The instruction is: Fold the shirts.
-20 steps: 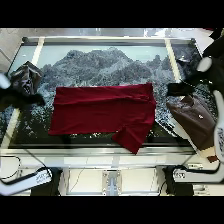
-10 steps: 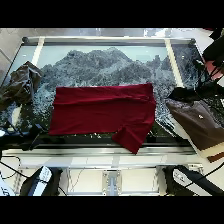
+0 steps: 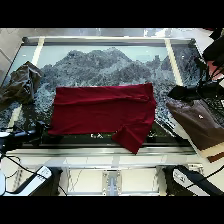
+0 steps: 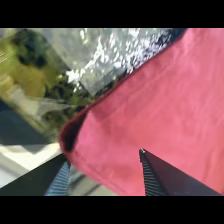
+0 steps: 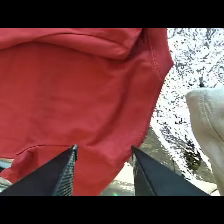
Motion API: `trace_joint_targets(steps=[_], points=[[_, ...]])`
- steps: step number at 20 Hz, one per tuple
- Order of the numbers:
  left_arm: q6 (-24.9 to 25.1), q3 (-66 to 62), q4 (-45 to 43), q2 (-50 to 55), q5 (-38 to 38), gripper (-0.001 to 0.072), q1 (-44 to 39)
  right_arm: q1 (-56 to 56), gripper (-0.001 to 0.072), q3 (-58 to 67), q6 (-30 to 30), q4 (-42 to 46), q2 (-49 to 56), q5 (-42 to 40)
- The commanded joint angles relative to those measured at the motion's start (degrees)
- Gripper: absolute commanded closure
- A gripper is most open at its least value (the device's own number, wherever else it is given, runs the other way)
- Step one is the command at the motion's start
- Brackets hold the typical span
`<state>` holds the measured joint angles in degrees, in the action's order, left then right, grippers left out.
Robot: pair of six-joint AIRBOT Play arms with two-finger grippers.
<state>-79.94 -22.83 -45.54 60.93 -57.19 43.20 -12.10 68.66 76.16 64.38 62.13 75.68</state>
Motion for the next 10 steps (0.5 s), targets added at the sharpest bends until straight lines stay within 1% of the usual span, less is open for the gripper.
trace_joint_targets(steps=[1,3,4,5,6,8,10], points=[[2.05,0.13,3.15,3.56,2.43,0.0241,0.04,0.0,0.0323,-0.04,0.02,-0.15,-0.04,0.13],[2.08,0.13,3.19,4.76,2.6,0.0242,0.02,0.0,0.0324,-0.04,0.04,-0.2,-0.04,0.13],[2.71,0.13,3.19,5.07,2.56,0.0295,-0.2,0.0,0.0324,-0.02,0.04,-0.26,-0.04,0.15],[4.22,0.13,3.21,5.09,2.54,0.0587,-0.83,0.0,0.0324,-0.02,0.04,-0.15,-0.04,0.2],[6.08,0.13,3.72,5.05,2.51,0.0698,-1.68,-0.02,0.0324,-0.02,0.0,0.61,-0.07,0.37],[6.86,0.11,5.46,4.96,2.16,0.0694,-2.64,-0.07,0.0323,-0.2,0.0,6.21,-0.04,2.51],[9.14,0.0,7.28,4.96,1.99,0.0694,-2.62,-0.07,0.0323,-3.96,0.02,10.54,-0.09,6.27]])
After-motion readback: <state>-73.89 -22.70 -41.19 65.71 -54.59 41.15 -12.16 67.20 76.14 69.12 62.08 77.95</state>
